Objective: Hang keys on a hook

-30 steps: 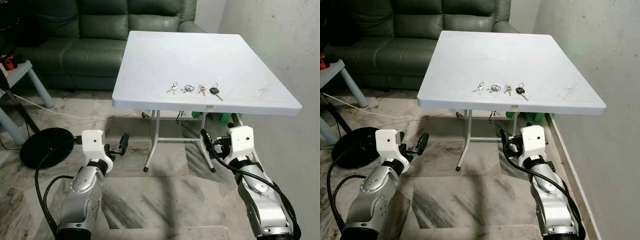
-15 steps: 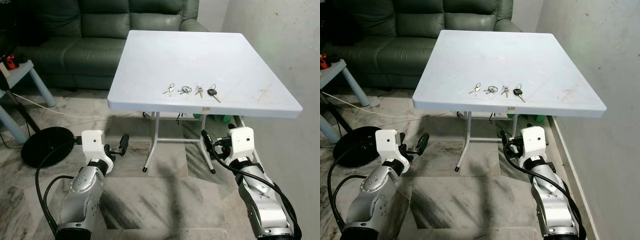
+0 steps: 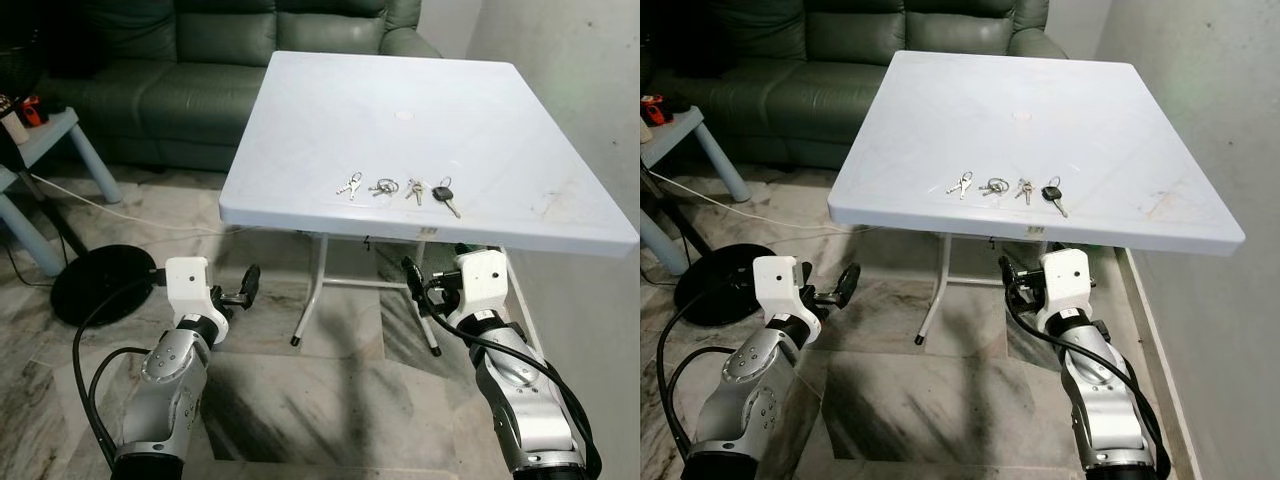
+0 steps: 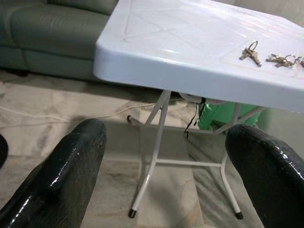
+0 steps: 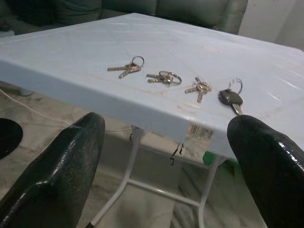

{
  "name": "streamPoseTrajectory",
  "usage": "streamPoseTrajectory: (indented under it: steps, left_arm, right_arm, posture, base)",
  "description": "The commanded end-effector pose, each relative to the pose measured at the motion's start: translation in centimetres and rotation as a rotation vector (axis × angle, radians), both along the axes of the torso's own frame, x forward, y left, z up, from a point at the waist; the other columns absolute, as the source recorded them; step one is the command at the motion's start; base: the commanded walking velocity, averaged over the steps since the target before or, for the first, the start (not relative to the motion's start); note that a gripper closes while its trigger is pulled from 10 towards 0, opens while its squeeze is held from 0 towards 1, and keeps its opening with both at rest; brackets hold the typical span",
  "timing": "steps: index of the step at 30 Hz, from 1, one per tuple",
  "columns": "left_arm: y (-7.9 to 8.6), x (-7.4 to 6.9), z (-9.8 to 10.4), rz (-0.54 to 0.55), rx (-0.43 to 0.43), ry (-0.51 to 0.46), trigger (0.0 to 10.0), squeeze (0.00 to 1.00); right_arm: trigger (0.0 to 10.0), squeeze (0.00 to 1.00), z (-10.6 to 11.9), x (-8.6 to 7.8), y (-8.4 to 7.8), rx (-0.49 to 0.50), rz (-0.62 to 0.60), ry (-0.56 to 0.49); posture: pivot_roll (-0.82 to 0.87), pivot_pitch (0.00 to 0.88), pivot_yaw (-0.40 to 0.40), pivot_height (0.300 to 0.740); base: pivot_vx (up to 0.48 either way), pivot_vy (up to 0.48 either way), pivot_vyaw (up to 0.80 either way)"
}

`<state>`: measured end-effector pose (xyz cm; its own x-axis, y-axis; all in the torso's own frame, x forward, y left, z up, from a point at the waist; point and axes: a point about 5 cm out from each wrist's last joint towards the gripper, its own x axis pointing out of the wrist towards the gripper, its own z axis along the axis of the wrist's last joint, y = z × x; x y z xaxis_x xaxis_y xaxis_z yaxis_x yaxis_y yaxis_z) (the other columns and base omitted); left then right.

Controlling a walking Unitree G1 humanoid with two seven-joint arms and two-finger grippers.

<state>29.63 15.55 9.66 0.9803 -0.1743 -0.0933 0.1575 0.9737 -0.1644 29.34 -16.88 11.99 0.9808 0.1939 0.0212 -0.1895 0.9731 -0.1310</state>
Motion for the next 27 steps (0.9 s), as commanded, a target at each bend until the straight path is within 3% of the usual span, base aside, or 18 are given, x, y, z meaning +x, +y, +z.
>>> streamPoseTrajectory:
  steps: [1, 12, 27]
  left_arm:
    - [0.1, 0.0, 0.1, 0.003, 0.019, -0.003, 10.0, 0.00]
    - [0.1, 0.2, 0.9, 0.004, 0.019, -0.027, 10.0, 0.00]
    - [0.0, 0.1, 1.1, 0.007, 0.008, -0.030, 10.0, 0.00]
  right_arm:
    - [10.0, 0.00, -0.1, 0.0, 0.0, 0.008, -0.002, 0.001]
    - [10.0, 0.00, 0.6, 0.1, 0.4, 0.060, 0.016, -0.032]
    - [10.0, 0.00, 0.6, 0.0, 0.5, 0.055, 0.024, -0.035]
  posture:
    - [-0.01, 0.047, -0.033, 0.740]
    - [0.00, 0.054, -0.032, 0.740]
    - [0.00, 0.060, -0.030, 0.740]
  base:
    - [0.281, 0.000, 0.00]
    - [0.286, 0.000, 0.00]
    - [0.314, 0.000, 0.00]
